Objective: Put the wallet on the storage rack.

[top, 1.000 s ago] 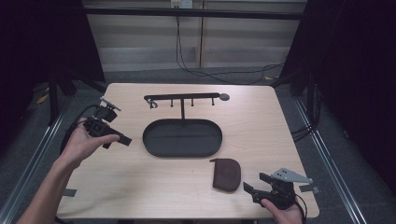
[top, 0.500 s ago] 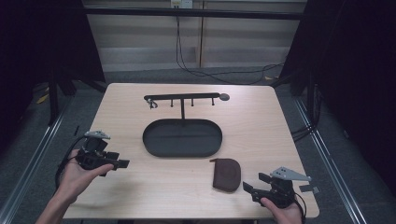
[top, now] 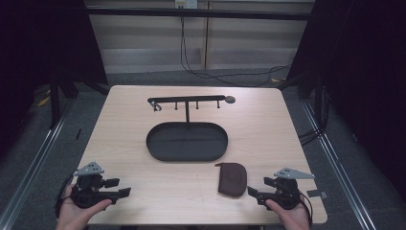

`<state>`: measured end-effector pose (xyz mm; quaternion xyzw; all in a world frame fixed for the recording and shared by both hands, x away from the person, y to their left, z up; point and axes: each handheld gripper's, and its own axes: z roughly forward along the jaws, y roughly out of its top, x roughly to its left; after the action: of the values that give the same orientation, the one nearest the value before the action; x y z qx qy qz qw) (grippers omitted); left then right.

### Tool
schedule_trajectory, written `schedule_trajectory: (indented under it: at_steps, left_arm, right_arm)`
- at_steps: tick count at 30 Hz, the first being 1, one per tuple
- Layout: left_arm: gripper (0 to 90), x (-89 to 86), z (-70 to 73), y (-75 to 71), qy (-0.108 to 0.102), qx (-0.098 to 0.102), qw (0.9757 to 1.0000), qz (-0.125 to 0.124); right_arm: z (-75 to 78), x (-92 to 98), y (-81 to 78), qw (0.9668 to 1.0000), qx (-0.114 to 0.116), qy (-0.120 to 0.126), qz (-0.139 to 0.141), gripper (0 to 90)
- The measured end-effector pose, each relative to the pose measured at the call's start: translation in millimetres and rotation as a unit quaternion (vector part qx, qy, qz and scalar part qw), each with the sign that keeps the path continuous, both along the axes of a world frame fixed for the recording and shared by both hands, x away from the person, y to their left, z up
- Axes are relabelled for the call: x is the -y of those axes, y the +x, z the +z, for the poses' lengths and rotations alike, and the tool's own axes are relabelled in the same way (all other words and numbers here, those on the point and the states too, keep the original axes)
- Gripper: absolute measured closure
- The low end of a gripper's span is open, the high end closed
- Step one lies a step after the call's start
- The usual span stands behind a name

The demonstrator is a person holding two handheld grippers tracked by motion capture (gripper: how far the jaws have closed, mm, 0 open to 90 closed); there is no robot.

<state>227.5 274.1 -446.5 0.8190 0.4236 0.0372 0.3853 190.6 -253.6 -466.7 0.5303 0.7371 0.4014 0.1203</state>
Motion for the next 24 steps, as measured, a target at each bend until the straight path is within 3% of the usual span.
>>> schedule_trajectory:
  at_steps: [3, 4, 6, 8, 12, 16, 20, 24]
  left_arm:
    - [36.0, 4.2, -8.9, -3.7, 0.004, 0.014, 0.9999, 0.002]
    - [35.1, 5.9, -12.5, -3.2, 0.001, 0.004, 1.0000, -0.003]
    - [32.2, 7.7, -16.8, -2.8, 0.000, 0.005, 1.0000, 0.007]
    - [30.9, 8.6, -18.7, 0.1, 0.001, -0.001, 1.0000, -0.007]
    - [31.6, 5.2, -16.6, 2.3, -0.006, 0.027, 0.9996, 0.009]
    - [31.4, 3.3, -19.5, 4.0, -0.008, 0.030, 0.9994, 0.014]
    - [30.9, 6.3, -18.3, 3.1, -0.008, 0.035, 0.9993, -0.001]
    - [30.3, 9.5, -18.3, 2.6, -0.004, 0.035, 0.9993, -0.013]
  right_arm:
    - [2.4, 0.3, 5.4, 0.9999, -0.011, -0.007, -0.003, 23.1]
    - [2.6, 0.1, 7.2, 0.9999, -0.010, -0.010, -0.001, 23.1]
    - [3.7, -1.7, 12.4, 0.9994, -0.028, -0.015, 0.011, 24.4]
    - [4.7, -4.6, 17.4, 0.9982, -0.050, -0.020, 0.027, 24.5]
    - [8.3, -11.5, 30.4, 0.9964, -0.068, -0.025, 0.045, 27.4]
    - [13.5, -16.8, 42.7, 0.9953, -0.081, -0.038, 0.038, 25.9]
    - [18.7, -19.2, 55.0, 0.9924, -0.109, -0.043, 0.038, 21.5]
    - [22.0, -24.3, 65.6, 0.9873, -0.141, -0.057, 0.044, 20.4]
